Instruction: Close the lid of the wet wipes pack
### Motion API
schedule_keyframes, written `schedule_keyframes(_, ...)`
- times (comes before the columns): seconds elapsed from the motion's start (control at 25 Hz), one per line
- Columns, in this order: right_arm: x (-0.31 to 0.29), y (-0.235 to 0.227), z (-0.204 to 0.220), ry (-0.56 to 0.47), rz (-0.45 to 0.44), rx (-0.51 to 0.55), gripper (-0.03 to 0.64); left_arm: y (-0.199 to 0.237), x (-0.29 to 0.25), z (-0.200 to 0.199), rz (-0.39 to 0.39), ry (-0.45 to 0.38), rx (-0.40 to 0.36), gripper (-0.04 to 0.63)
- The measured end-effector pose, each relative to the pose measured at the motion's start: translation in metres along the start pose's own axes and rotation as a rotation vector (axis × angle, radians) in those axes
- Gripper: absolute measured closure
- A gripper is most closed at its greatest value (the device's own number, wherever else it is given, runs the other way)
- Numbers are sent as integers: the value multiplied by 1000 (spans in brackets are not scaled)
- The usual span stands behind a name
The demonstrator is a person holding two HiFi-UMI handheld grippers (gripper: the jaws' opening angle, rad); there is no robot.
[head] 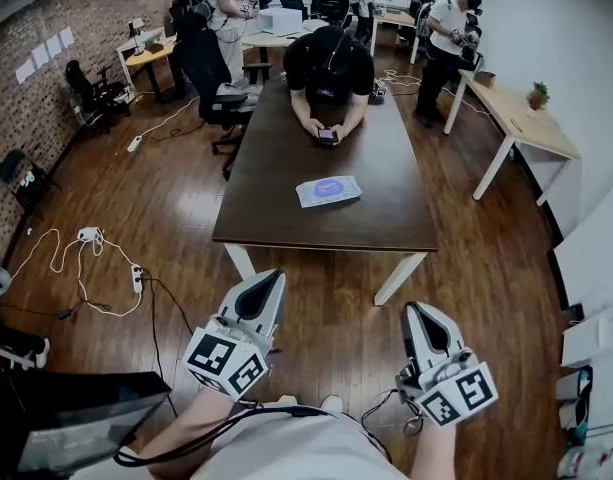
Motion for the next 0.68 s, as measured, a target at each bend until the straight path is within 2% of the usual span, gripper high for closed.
schedule_keyframes(0.68,-2,2,3,-1,-5,1,609,-1,2,-5,-14,14,-1,595)
Point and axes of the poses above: the fingertips, and each gripper's own axes: x backward along the fingers, y to its left, z out of its underside, the point moved 7 cm from there along x, backward along the fingers
